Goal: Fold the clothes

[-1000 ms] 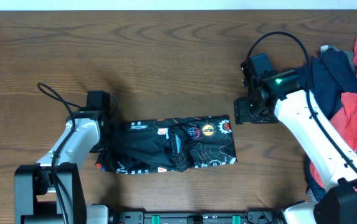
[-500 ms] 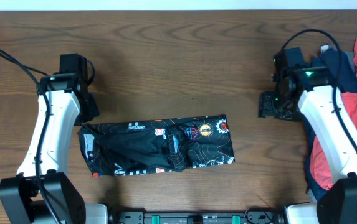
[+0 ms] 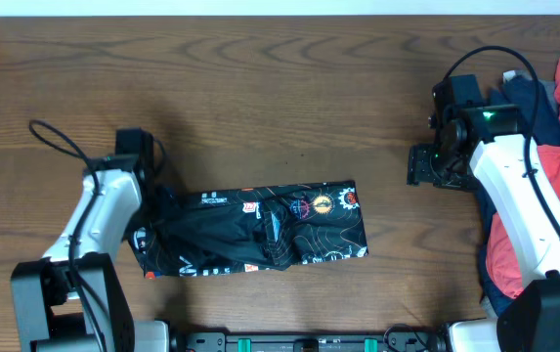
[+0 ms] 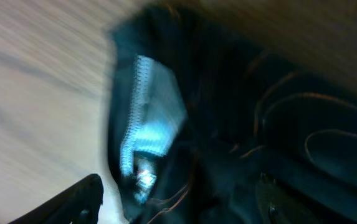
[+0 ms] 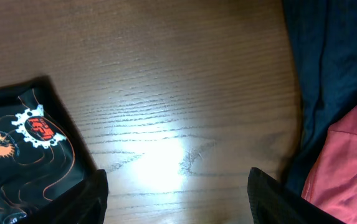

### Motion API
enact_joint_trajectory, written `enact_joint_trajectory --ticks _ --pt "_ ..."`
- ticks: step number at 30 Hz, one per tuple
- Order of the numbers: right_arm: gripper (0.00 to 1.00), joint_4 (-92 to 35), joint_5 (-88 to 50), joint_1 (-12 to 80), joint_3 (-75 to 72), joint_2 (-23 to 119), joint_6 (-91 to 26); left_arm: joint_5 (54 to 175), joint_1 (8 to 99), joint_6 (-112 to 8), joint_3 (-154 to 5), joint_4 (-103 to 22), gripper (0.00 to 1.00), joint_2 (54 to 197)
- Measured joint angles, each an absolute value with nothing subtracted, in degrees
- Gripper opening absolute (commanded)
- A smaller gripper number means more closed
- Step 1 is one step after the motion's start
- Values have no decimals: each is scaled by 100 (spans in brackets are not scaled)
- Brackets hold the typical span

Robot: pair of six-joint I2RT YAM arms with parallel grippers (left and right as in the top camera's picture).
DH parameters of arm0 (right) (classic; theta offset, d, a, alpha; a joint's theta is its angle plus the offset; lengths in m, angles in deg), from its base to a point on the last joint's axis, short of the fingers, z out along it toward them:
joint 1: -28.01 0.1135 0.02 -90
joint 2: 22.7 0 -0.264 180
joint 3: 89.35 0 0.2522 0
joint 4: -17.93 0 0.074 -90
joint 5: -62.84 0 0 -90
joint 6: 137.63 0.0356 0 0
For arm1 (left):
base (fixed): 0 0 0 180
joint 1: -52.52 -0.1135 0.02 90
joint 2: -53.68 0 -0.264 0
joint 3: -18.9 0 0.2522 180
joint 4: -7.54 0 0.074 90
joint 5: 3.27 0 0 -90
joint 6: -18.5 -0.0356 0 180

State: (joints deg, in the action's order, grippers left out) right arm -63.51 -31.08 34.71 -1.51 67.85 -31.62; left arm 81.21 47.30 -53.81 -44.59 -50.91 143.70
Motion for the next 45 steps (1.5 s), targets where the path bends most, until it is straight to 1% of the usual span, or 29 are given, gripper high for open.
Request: enact_joint_trajectory --ticks 4,5,6,10,12,14,15,16,17,18,22,26,34,40,45 --pt "70 -6353 -3108 3471 -151 6785 -3175 8374 4730 -5416 -3952 -4556 81 14370" --pt "70 -6356 -3106 3471 -151 6785 -3177 8394 4730 -5429 -3920 -4503 80 14342" --pt "70 -6356 -3108 3471 -151 6785 -3177 8455 4730 -5447 -3858 -4348 77 14311" --pt "70 -6356 -3108 3471 -151 6785 -3177 8652 4735 -5501 -3758 -4079 52 14272" --pt "70 -6356 -3106 3471 -151 6785 -3177 8746 4739 -5495 -3743 -4014 36 14269" --pt "70 -6362 -3108 3471 -151 6785 -3177 8814 4737 -5538 -3732 -3972 24 14269" --pt "70 -6367 -3106 3473 -151 6785 -3177 8833 4737 -5571 -3732 -3961 20 14269" --pt "70 -6373 -3106 3471 -151 6785 -3177 8833 4737 -5597 -3729 -3957 19 14269" --pt "70 -6375 -3108 3471 -151 6785 -3177 8831 4737 -5648 -3729 -3955 14 14269" --pt "70 -6377 -3108 3471 -151 6785 -3177 8829 4737 -5663 -3729 -3952 12 14269" --pt "70 -6395 -3106 3471 -151 6785 -3177 8779 4737 -5700 -3758 -4064 8 14272" --pt "70 -6395 -3108 3471 -151 6785 -3177 8503 4735 -5711 -3946 -4661 8 14304" --pt "70 -6395 -3106 3471 -151 6785 -3177 8029 4730 -5737 -5266 -5786 6 14357" --pt "70 -6393 -3106 3471 -151 6785 -3177 7968 4733 -5742 -5876 -6210 6 14357" --pt "70 -6377 -3108 3471 -151 6785 -3177 7966 4733 -5742 -5952 -6357 6 14357"
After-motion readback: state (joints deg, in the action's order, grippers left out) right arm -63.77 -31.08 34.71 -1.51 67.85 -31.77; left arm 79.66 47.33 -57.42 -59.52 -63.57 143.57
